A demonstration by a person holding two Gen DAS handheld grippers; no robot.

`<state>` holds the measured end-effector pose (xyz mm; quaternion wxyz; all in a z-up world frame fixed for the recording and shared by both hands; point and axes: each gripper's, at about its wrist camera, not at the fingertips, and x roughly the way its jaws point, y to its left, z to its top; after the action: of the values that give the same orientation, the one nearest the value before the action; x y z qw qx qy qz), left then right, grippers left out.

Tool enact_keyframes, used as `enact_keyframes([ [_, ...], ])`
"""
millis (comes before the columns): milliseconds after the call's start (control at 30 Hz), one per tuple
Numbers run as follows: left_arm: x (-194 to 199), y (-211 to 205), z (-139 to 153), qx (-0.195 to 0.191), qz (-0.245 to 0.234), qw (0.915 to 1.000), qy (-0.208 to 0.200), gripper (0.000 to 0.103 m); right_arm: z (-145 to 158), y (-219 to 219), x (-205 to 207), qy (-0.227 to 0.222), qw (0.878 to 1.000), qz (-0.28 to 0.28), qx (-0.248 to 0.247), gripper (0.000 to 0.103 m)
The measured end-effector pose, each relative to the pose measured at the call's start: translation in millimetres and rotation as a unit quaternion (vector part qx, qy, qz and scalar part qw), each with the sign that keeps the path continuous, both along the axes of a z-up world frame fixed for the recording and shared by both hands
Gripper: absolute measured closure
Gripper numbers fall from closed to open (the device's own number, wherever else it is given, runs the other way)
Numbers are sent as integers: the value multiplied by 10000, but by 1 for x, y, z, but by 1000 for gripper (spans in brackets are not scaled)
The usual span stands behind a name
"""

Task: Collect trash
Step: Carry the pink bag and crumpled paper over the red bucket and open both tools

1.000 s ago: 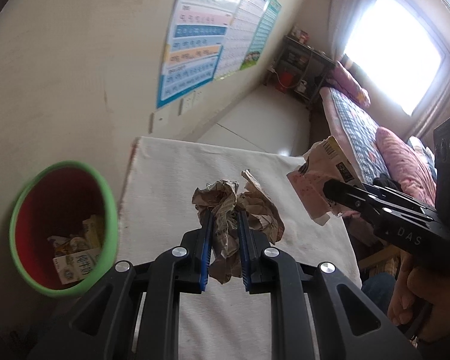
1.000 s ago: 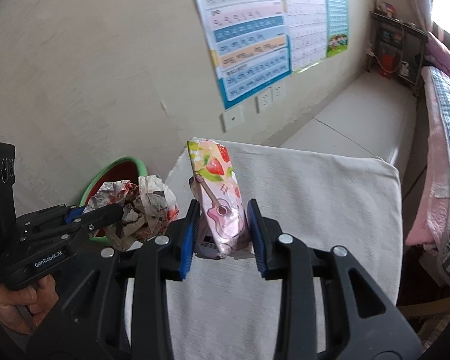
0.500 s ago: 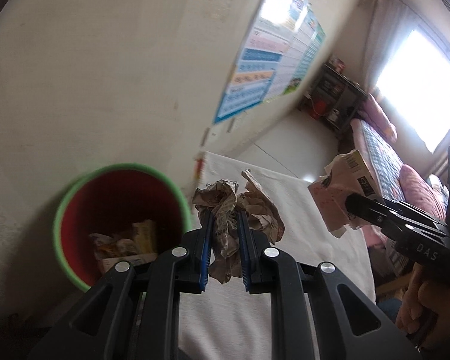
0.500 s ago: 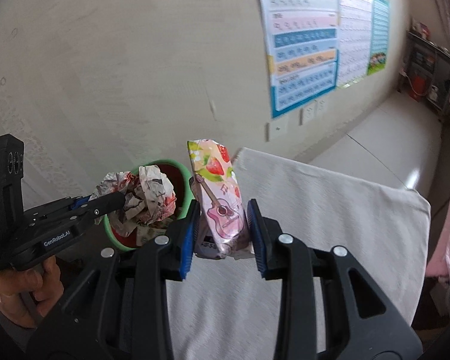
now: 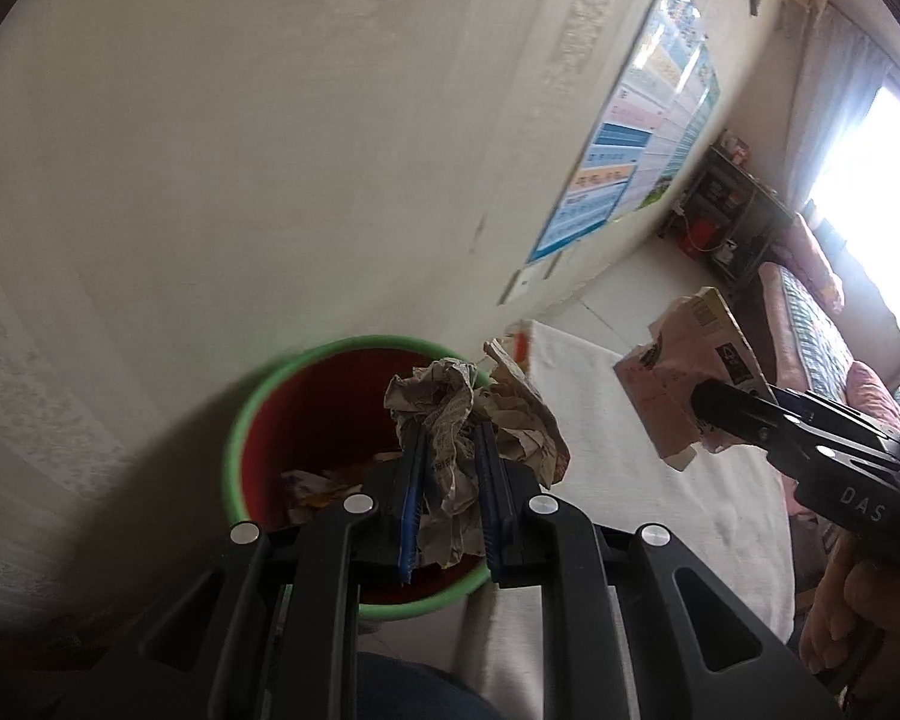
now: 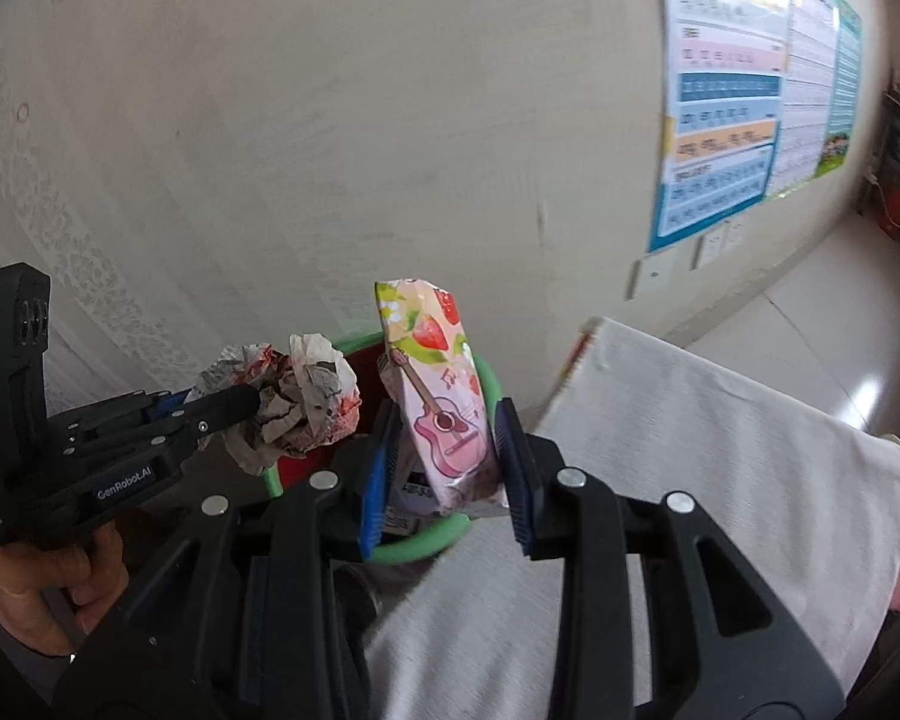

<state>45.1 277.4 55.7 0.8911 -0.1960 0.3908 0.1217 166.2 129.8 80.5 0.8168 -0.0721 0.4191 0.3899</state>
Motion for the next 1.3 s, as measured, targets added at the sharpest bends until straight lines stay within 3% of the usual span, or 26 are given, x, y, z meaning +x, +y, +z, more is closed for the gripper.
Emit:
enact_keyframes([
  [333, -6, 37, -12, -42, 212, 9997, 142, 89, -36, 50, -1, 203, 9992, 304, -189, 71],
  [1067, 25, 52, -43, -161, 204, 9989, 390, 86, -89, 85, 2, 497, 9960, 515, -541, 69],
  [1100, 27, 52, -43, -180, 203, 9989, 373, 82, -90, 86, 2, 509, 9957, 526, -563, 60],
  [1167, 27, 54, -43, -231, 270, 9990, 282, 63, -90, 85, 1, 477, 9960, 468, -598, 43],
  [1233, 24, 55, -40, -286, 398, 9987, 150, 37, -90, 83, 1, 456, 9962, 411, -618, 40],
  [1300, 22, 53, -39, -334, 425, 9985, 63, 30, -90, 82, 2, 479, 9961, 383, -631, 36],
])
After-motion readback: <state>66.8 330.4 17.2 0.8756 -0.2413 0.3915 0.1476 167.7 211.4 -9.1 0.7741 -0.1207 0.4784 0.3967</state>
